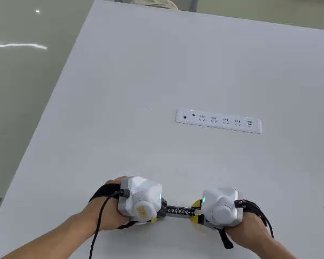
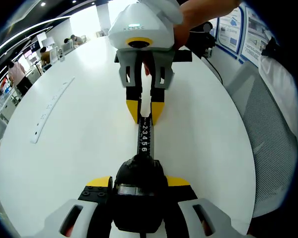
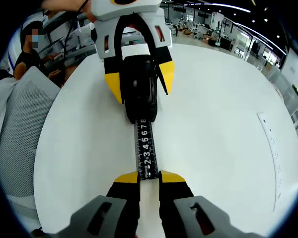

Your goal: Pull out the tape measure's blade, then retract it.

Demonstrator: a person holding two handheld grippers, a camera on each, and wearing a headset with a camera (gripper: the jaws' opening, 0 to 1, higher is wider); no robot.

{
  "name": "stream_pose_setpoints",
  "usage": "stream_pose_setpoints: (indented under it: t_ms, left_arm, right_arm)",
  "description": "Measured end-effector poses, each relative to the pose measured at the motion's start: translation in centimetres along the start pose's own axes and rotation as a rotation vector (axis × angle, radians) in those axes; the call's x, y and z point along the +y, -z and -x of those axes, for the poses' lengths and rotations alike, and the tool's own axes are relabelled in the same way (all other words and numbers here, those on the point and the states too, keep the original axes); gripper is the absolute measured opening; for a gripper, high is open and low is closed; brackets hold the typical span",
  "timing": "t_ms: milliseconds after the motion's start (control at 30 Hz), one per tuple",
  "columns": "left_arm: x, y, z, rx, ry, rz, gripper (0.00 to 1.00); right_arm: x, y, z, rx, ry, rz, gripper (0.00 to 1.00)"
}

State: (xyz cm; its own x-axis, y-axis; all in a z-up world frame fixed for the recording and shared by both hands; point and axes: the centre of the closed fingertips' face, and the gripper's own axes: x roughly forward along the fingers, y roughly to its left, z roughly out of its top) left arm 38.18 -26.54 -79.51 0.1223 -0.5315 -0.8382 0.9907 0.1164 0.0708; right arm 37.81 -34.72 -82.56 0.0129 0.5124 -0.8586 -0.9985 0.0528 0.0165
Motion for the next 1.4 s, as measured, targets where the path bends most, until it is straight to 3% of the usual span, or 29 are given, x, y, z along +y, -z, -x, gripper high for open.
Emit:
stream_pose_setpoints:
  t_ms: [1400]
  left_arm:
    - [-0.1, 0.0, -0.1, 0.004, 0.003, -0.005, 0.36]
  right_arm:
    - [-0.1, 2.5, 1.6, 0.018, 0.005, -0.024, 0.12]
